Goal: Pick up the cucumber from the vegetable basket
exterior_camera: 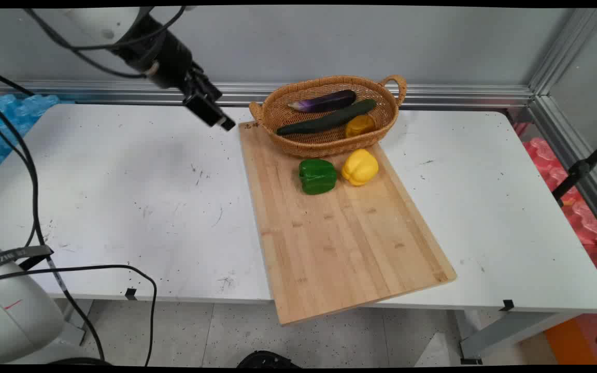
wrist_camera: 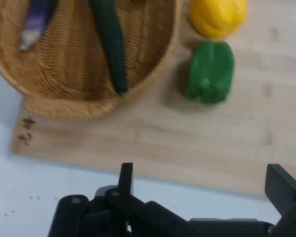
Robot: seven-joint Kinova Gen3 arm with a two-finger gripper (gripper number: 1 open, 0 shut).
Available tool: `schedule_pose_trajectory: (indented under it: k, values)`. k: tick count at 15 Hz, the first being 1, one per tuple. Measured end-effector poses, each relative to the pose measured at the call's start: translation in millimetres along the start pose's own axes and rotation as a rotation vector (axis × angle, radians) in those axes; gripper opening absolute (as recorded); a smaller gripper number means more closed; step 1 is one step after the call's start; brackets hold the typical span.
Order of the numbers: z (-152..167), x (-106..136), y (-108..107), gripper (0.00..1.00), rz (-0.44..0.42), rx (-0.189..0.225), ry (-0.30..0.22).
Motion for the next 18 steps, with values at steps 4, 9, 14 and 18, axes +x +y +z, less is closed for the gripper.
schedule_pose_trajectory:
  k: [4, 9, 14, 18]
  values:
    - [14.4, 22.4, -15.6, 1.00, -0.061, 0.029, 0.035]
    - [45.4, 56.0, -32.5, 1.00, -0.112, 0.062, 0.052]
    - [97.0, 95.3, -53.0, 1.00, -0.159, 0.093, 0.047]
    - [137.2, 116.8, -63.4, 1.00, -0.184, 0.101, 0.029]
